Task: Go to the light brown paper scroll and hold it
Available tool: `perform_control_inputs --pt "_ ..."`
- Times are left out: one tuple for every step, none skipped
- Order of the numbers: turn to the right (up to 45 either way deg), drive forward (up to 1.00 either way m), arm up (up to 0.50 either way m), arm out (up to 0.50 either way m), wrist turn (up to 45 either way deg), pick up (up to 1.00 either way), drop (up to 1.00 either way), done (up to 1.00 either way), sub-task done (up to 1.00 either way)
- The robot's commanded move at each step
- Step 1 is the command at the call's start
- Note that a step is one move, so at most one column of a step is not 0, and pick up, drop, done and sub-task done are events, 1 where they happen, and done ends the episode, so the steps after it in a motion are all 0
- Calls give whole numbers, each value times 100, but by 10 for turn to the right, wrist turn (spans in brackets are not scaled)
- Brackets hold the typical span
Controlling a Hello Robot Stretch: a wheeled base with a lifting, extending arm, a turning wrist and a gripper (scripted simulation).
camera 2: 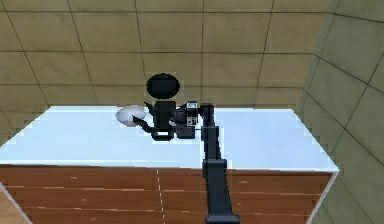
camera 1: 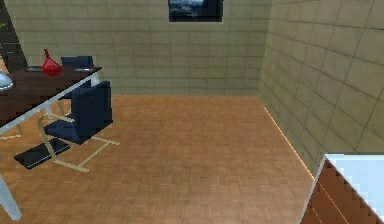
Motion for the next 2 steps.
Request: perform_control_inputs --pt "0 0 10 0 0 0 0 0 0" --pt "0 0 0 0 0 0 0 100 0"
